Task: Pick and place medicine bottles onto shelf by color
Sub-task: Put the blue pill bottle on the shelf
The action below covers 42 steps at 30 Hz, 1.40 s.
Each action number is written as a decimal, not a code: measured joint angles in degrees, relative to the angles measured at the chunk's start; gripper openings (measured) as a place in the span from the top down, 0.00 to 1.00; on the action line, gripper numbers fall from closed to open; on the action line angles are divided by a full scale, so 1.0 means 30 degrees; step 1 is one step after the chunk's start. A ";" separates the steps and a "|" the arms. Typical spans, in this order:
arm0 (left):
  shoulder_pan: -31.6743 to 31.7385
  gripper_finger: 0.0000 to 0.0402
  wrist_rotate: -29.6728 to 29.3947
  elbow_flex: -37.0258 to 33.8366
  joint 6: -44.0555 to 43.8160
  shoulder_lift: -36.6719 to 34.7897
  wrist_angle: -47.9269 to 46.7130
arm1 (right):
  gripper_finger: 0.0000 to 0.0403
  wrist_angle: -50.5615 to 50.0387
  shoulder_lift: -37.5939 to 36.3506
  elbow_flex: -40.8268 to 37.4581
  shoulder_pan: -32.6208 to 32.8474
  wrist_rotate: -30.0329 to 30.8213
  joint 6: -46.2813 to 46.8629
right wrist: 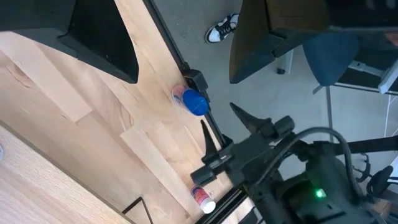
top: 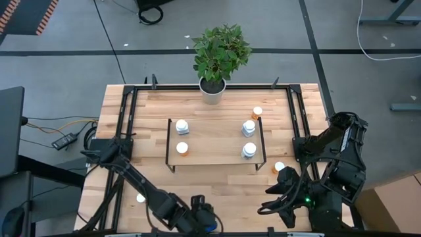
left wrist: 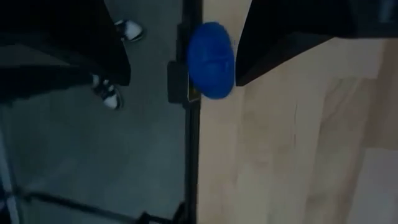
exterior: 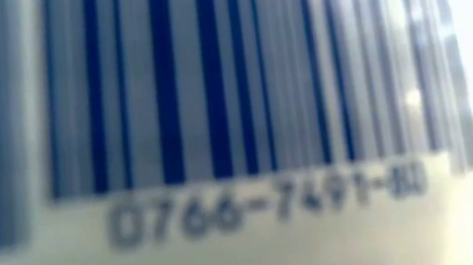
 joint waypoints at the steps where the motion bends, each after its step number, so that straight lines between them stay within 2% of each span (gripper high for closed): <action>1: 0.0015 0.26 0.0090 0.0221 -0.0633 0.0007 -0.0074 | 0.36 0.0000 0.0000 0.0000 0.0000 0.0000 -0.0077; 10: 0.0365 0.26 0.0360 0.0414 -0.0867 -0.0002 0.1458 | 0.36 -0.0006 0.0000 0.0000 0.0000 0.0022 -0.0598; 15: 0.0276 0.31 -0.1034 0.1761 -0.0617 -0.0147 0.0364 | 0.36 -0.0007 0.0000 0.0000 0.0159 0.0073 -0.0482; 19: 0.0126 0.38 -0.1031 0.3315 -0.0388 -0.0211 -0.0735 | 0.36 -0.0007 0.0000 0.0000 0.0374 0.0296 -0.0468; 25: 0.0045 0.40 -0.1532 0.3743 -0.0500 -0.0202 -0.1436 | 0.36 -0.0008 0.0000 0.0000 0.0365 0.0494 -0.0669; 30: -0.0254 0.39 -0.1935 0.3707 -0.0482 0.0274 -0.3612 | 0.36 -0.0011 0.0000 0.0003 0.0372 0.0503 -0.0804; 37: -0.0248 0.34 -0.2629 0.3727 0.0595 0.0520 -0.3788 | 0.36 -0.0015 0.0000 0.0007 0.0372 0.0510 -0.0940; 42: -0.0356 0.29 -0.2664 0.2890 0.0344 0.0627 -0.3522 | 0.36 -0.0015 0.0000 0.0007 0.0372 0.0503 -0.0918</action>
